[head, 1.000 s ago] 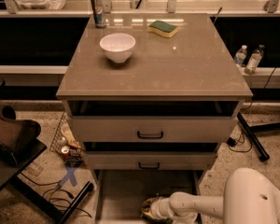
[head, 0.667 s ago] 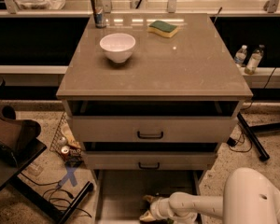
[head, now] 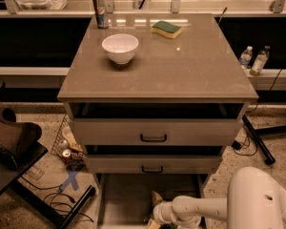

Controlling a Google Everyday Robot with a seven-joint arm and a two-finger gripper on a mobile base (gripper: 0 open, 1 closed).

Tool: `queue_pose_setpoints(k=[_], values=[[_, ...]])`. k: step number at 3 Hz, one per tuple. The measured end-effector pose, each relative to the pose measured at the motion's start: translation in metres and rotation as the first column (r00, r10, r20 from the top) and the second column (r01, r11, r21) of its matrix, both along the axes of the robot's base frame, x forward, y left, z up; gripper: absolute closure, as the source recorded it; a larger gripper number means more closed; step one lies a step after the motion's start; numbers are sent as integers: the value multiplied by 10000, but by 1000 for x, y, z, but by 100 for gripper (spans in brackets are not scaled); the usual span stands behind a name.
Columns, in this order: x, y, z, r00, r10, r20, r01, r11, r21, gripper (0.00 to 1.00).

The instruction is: Pick green jalapeno chip bag from bottom drawer and place on counter

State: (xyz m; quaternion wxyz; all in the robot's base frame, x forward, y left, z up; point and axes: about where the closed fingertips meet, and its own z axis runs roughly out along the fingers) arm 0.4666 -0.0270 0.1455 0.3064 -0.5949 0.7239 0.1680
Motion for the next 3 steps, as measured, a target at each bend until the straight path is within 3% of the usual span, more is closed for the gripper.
queue_pose_setpoints(k=[1, 3], values=[[0, -25, 33, 9988, -480, 31, 481, 9936, -1025, 0], [-5, -21, 27, 9994, -347, 37, 349, 9931, -1115, 0]])
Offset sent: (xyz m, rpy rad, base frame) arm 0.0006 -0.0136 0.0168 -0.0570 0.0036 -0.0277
